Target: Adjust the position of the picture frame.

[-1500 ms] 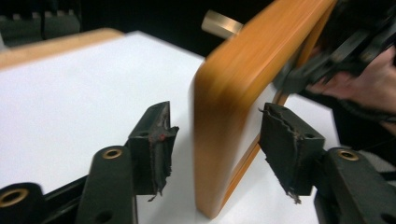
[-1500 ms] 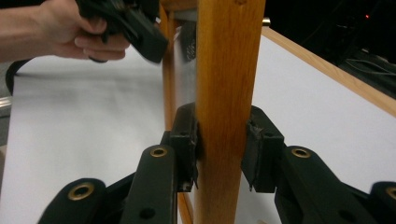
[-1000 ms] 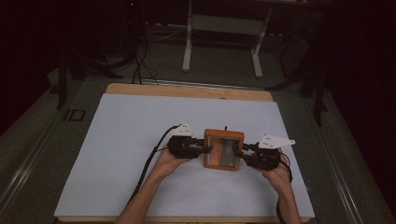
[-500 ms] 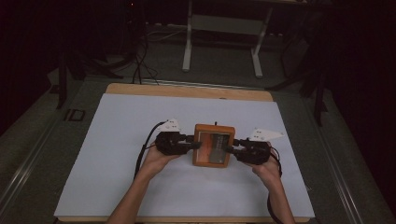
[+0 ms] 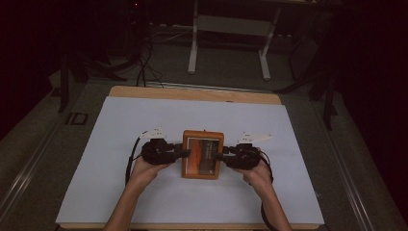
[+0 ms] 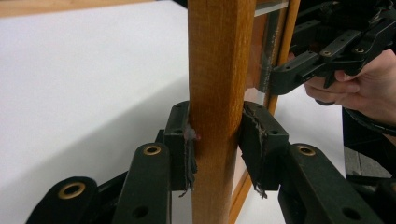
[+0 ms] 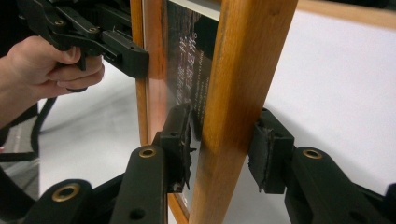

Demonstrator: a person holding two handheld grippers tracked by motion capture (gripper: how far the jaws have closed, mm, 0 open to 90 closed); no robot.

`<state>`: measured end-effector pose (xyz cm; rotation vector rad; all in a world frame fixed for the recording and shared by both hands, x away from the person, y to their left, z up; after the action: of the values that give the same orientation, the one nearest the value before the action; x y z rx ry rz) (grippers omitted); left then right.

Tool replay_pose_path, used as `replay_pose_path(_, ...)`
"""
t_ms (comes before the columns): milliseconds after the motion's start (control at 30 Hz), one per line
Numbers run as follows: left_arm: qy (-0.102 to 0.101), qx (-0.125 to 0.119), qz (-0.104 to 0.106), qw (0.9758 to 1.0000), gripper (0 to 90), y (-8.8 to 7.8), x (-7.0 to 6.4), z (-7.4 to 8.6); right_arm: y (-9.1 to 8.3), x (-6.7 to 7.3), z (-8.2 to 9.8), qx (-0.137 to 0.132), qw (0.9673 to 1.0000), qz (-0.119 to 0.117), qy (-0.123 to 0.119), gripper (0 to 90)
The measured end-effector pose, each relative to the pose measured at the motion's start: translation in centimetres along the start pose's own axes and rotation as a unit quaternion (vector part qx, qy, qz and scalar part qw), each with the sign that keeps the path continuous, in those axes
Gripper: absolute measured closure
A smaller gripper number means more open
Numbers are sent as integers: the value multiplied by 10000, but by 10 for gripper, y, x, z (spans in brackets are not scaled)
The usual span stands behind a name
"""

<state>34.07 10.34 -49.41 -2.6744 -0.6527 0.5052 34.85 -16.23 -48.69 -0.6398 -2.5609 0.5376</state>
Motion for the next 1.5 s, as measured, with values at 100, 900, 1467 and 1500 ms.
replay_pose_path(100,-176,63,-1,9998,653,0,2,4,4,0,4,55,9998,-36,167,617)
replay_pose_path(900,-946,208,-905,9912,578,23,12,14,27,-26,8,311,9939,130,1051,556)
replay_pose_path(1467,-2019,536,-690,9755,541,40,45,32,54,-49,15,721,9721,629,2141,516)
replay_pose_path(1500,-2015,537,-677,9757,541,41,46,32,54,-49,15,722,9720,634,2143,515)
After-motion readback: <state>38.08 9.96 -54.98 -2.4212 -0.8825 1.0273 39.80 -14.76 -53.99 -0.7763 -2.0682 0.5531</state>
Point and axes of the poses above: each handheld gripper's, and its own axes: y roughly forward along the jaws, z roughly out of its underside, x roughly to its left, the point moved 3 cm from there along y, roughly forward along the jaws, and after that the axes turned 5 degrees about y, right-handed, at the moved point
